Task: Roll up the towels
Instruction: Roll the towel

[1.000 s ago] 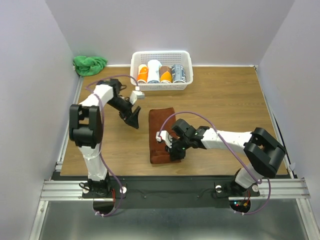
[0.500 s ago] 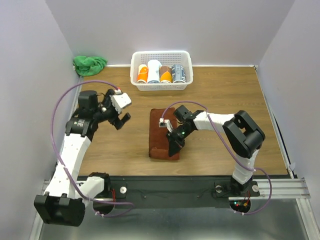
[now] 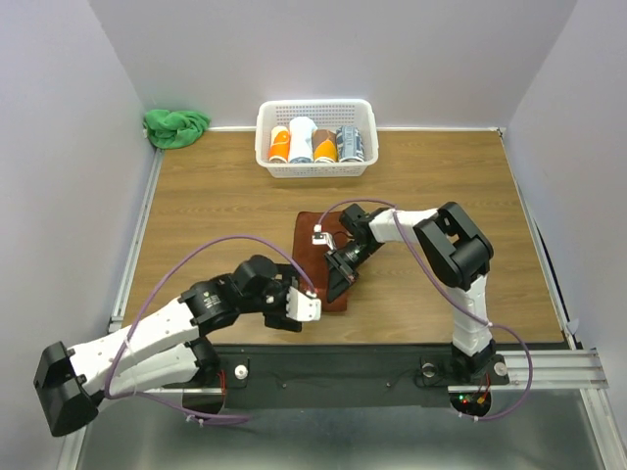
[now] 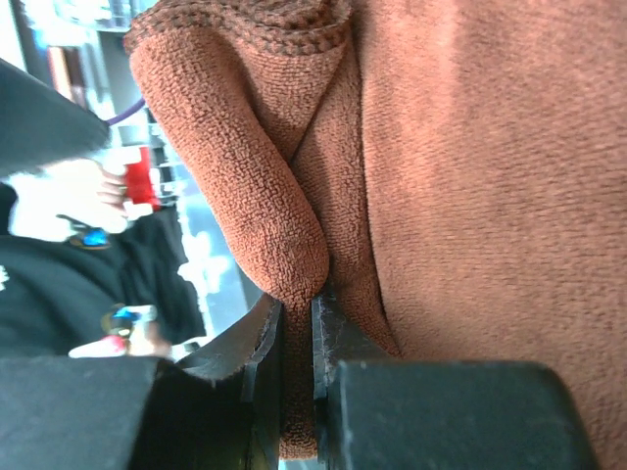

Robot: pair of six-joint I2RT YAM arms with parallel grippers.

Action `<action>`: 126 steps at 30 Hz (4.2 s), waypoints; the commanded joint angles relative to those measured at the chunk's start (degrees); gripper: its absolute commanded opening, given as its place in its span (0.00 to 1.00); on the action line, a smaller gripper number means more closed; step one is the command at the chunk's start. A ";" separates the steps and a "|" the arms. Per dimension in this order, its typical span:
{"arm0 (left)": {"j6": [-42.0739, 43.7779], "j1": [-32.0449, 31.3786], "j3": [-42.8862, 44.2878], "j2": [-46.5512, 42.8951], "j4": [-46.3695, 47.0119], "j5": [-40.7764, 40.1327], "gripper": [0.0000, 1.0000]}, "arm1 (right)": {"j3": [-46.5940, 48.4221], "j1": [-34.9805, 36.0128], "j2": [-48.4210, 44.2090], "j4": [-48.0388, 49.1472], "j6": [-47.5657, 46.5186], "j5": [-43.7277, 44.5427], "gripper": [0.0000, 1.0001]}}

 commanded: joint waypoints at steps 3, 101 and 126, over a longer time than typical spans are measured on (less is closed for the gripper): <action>6.20 -6.79 -2.56 4.32 10.18 -6.40 0.99 | 3.06 -0.68 4.12 -2.93 -1.43 -1.83 0.06; 14.48 26.87 48.33 80.28 -37.80 37.28 0.04 | -21.36 24.90 -26.10 28.18 -19.97 61.28 0.42; 10.80 44.70 35.77 50.08 -27.09 39.39 0.61 | -9.60 11.98 -20.66 -0.82 -12.60 26.48 0.01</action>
